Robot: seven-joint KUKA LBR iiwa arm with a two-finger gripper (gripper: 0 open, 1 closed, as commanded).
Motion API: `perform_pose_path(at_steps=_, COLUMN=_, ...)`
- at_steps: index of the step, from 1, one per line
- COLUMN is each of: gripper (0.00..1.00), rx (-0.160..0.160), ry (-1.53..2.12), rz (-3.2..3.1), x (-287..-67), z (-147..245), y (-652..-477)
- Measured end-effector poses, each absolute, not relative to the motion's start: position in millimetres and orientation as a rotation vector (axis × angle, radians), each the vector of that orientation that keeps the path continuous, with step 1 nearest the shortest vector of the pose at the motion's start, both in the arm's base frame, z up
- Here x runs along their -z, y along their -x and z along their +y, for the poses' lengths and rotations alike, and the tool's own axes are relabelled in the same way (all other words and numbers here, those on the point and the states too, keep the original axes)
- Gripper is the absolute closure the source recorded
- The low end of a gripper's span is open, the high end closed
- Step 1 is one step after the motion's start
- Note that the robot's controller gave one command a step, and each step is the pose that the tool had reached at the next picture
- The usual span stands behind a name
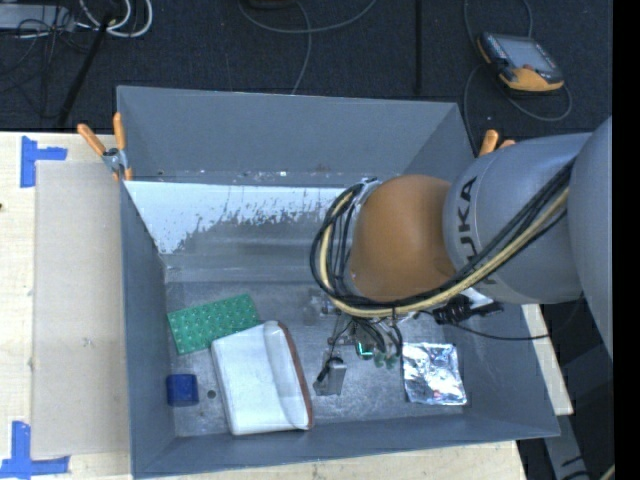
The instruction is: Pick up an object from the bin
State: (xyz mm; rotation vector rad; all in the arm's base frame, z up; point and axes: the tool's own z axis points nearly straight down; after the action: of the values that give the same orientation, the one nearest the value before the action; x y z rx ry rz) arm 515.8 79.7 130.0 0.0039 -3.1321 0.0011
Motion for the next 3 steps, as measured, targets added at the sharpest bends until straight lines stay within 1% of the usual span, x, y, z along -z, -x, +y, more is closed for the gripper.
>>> perform_pose_path(at_steps=1, gripper=0.00, rx=0.004, ry=-0.084, rz=-3.145, x=-68.3, z=160.2, y=-540.8)
perform_pose_path(at_steps=2, gripper=0.00, rx=-0.027, ry=-0.464, rz=-3.100, x=-70.0, z=227.4, y=-620.4)
perform_pose_path(at_steps=3, gripper=1.00, rx=-0.036, ry=-0.459, rz=-3.100, x=-72.9, z=224.1, y=-621.9)
